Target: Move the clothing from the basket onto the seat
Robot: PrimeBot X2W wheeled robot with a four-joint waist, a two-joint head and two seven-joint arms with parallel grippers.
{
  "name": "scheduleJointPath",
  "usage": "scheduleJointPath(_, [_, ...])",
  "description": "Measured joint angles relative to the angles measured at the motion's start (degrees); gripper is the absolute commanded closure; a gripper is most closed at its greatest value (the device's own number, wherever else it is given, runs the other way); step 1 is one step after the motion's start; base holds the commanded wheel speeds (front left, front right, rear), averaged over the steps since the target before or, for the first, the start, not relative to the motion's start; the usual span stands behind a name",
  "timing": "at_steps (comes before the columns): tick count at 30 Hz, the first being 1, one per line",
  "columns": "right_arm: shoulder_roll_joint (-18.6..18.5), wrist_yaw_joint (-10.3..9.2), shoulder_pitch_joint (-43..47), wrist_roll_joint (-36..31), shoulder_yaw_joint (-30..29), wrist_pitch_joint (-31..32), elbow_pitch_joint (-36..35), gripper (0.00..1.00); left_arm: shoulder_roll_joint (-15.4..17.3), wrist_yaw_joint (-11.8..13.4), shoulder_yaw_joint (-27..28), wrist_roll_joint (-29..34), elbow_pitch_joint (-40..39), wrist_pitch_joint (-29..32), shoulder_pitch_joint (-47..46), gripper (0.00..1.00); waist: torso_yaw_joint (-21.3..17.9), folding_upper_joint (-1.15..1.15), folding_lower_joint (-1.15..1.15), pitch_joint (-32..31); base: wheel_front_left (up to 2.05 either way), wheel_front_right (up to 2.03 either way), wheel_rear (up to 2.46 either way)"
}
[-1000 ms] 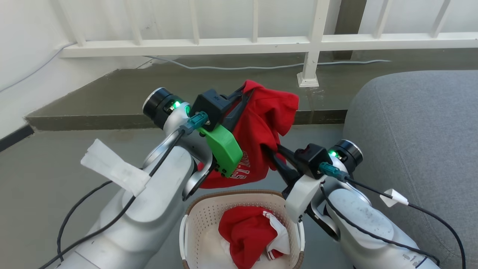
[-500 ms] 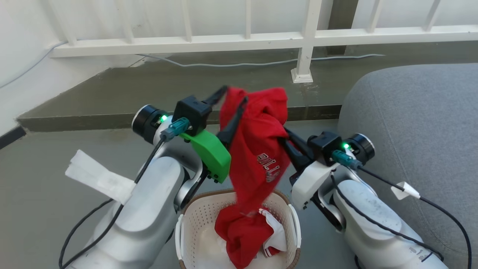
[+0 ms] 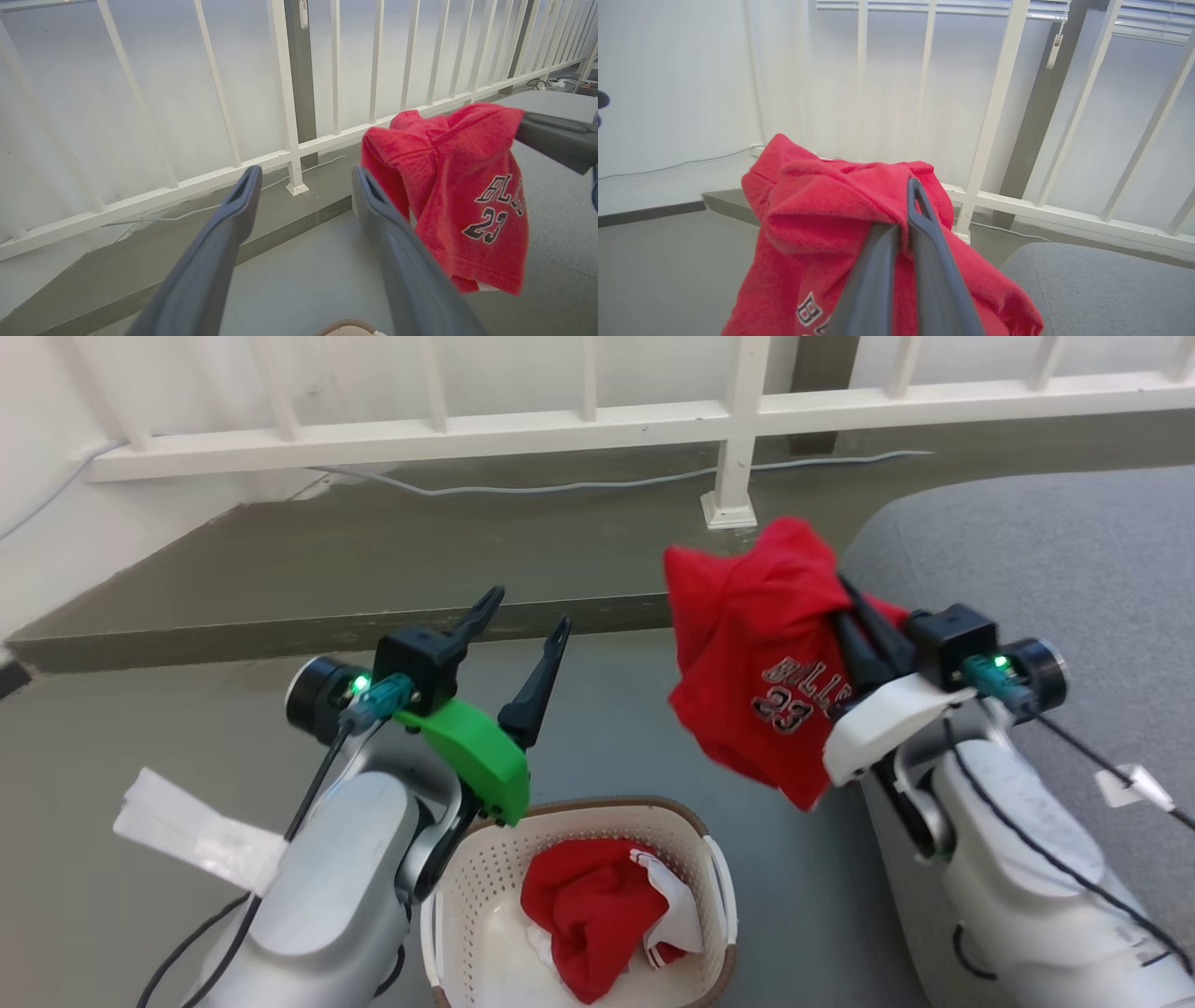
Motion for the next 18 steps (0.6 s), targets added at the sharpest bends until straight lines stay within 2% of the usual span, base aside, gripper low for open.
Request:
scheduleJointPath(10, [-3.5, -2.87, 1.17, 1.01, -6.41, 0.0, -4.63, 1.0, 0.78, 0.04, 0.07, -0.43, -2.48, -2.18, 3.38, 0.0, -3.47, 0.0, 0.0, 0.51, 0.0, 0.0, 0.0])
scheduleJointPath(18, [-4.32, -3.02, 4.66, 1.57, -8.38, 0.0, -6.73, 1.0, 1.07, -0.09, -1.93, -0.43, -4.86, -2.74, 6.69, 0.0, -8.0, 0.0, 0.0, 0.81, 0.0, 0.0, 0.0])
